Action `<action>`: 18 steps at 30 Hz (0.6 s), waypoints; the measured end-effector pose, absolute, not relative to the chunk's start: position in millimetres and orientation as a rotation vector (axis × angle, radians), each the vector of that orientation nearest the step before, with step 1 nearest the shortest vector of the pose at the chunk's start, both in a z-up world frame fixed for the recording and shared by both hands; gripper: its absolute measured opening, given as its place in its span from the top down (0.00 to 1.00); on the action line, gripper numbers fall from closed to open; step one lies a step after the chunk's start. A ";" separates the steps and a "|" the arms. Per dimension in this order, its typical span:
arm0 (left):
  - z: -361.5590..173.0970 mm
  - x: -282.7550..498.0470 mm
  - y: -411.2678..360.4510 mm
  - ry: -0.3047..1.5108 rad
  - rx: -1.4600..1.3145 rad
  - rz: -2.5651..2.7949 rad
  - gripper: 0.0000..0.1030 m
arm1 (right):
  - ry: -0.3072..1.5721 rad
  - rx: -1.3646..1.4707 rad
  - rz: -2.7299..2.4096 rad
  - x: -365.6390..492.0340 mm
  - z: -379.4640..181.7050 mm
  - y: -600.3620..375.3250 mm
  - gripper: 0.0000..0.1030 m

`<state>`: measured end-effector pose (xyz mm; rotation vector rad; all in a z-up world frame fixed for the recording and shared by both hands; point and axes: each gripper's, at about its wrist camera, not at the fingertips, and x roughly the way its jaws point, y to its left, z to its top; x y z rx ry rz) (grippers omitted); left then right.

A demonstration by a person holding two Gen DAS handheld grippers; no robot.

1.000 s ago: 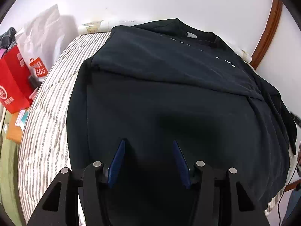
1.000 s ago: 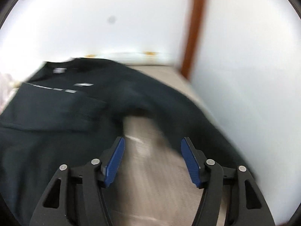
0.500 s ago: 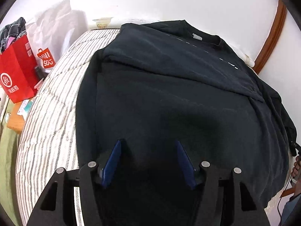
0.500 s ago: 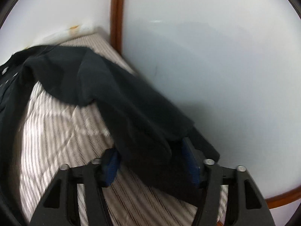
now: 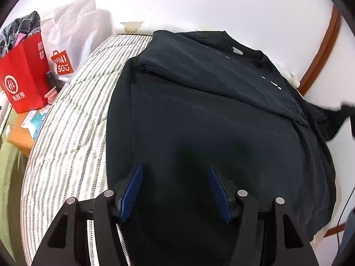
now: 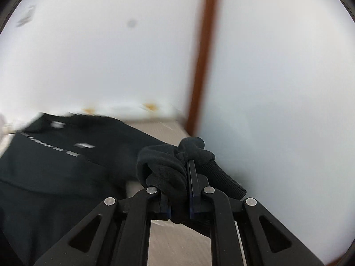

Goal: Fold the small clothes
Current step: 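Grasp the other sleeve cuff with the right tool, then fold the held sleeve across the sweatshirt body with the right tool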

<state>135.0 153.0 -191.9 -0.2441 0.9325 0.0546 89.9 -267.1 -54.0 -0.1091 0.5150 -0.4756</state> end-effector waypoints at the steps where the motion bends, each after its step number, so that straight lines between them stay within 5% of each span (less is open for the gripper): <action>1: -192.1 134.4 154.7 0.939 -0.236 0.054 0.43 | 0.502 -0.135 -0.433 103.6 -48.9 -240.8 0.90; 18: -187.9 120.8 170.6 0.878 -0.180 0.082 0.43 | 0.593 -0.286 -0.082 233.9 -98.5 -15.0 0.89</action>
